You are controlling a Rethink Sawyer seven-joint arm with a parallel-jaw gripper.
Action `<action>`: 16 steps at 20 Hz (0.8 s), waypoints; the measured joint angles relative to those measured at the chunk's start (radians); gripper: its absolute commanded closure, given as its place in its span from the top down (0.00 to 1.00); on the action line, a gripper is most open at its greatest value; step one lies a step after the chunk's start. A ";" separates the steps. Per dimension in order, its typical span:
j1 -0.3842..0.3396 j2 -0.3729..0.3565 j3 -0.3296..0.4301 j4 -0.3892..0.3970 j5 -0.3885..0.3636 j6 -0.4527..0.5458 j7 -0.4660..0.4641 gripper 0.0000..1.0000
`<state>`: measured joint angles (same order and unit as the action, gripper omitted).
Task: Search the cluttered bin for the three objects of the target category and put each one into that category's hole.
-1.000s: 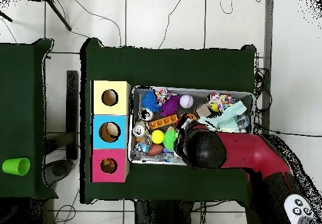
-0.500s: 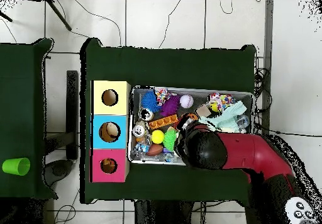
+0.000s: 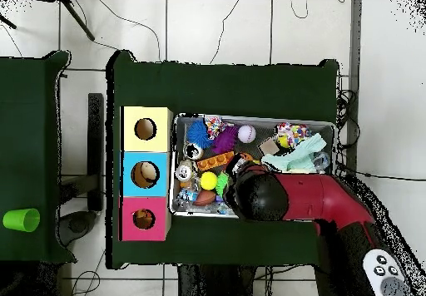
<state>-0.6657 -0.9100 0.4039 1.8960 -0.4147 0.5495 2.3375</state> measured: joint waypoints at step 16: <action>-0.038 0.007 0.003 0.000 -0.002 0.000 0.000 1.00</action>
<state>-0.7032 -0.9030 0.4069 1.8958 -0.4168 0.5495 2.3375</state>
